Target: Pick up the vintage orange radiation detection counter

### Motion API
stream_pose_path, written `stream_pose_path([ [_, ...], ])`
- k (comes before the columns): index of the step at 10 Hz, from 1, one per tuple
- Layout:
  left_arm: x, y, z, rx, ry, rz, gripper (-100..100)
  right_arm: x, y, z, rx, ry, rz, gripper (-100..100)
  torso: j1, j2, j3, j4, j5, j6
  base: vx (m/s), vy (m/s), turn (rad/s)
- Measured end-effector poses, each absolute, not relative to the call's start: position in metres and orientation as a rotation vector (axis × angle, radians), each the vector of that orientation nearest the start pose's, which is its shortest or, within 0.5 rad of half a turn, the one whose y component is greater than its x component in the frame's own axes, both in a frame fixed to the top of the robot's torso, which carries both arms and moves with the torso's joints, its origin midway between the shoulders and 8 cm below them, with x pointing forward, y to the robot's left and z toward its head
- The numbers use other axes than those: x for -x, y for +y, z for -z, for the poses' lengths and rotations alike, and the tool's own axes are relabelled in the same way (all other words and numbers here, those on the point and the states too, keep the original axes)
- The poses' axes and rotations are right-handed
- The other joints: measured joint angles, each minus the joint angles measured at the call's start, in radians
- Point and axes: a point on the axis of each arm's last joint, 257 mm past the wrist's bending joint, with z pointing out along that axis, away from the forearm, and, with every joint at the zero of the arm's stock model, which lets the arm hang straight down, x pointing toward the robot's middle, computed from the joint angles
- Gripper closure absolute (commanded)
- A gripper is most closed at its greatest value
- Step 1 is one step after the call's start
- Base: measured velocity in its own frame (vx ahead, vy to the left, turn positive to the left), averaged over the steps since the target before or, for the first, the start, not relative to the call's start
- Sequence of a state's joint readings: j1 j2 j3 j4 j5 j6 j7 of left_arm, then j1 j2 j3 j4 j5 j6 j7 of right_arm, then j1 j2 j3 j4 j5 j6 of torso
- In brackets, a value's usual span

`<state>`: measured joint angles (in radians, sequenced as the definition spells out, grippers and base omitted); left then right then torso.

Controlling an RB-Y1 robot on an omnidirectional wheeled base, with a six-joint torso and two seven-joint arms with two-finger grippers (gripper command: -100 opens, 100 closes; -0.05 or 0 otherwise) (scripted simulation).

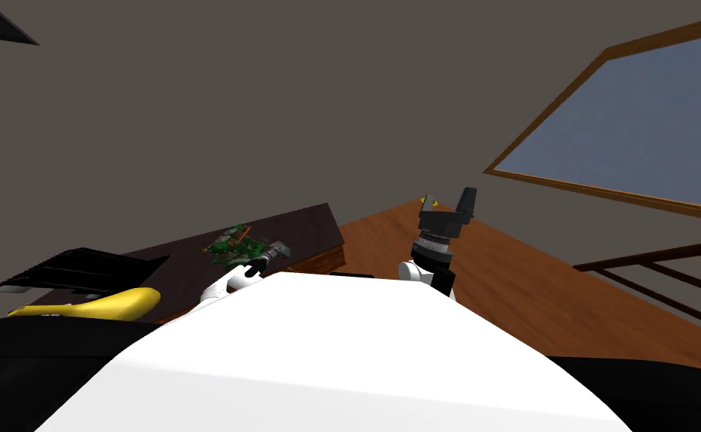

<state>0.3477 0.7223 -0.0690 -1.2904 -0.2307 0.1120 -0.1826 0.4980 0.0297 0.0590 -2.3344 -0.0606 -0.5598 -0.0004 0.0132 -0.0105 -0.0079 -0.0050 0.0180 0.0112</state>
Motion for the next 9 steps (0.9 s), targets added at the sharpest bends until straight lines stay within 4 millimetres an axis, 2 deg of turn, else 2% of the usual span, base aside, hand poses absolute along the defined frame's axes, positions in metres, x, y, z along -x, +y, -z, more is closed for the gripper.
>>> stream_pose_path([
  [1,-0.323,0.56,0.427,0.728,2.069,-0.084,100,-0.322,-0.269,-0.059,-0.63,0.465,-1.422,0,-0.002,-0.002,-0.001,0.0,-0.001,-0.001,-0.084,0.046,-0.269],
  [4,-0.302,0.567,0.422,0.806,2.047,-0.134,100,-0.322,-0.268,-0.059,-0.63,0.465,-1.422,0,-0.001,0.003,0.002,0.001,-0.001,0.001,-0.098,0.061,-0.223],
  [5,-0.298,0.567,0.42,0.825,2.04,-0.15,100,-0.322,-0.269,-0.059,-0.63,0.465,-1.422,0,-0.001,0.003,0.002,0.001,-0.002,-0.001,-0.041,0.031,0.044],
  [6,-0.297,0.566,0.417,0.827,2.036,-0.156,100,-0.322,-0.269,-0.059,-0.631,0.465,-1.422,0,-0.003,0.0,0.0,0.001,-0.002,-0.002,-0.082,0.033,-0.261],
  [7,-0.287,0.572,0.415,0.858,2.03,-0.179,100,-0.322,-0.268,-0.059,-0.63,0.465,-1.422,0,-0.003,0.001,0.001,0.001,-0.002,0.0,-0.083,0.043,-0.2],
  [9,-0.281,0.572,0.408,0.881,2.02,-0.201,100,-0.322,-0.269,-0.059,-0.631,0.465,-1.422,0,-0.005,-0.001,0.0,0.001,-0.003,-0.001,-0.021,0.015,0.014],
])
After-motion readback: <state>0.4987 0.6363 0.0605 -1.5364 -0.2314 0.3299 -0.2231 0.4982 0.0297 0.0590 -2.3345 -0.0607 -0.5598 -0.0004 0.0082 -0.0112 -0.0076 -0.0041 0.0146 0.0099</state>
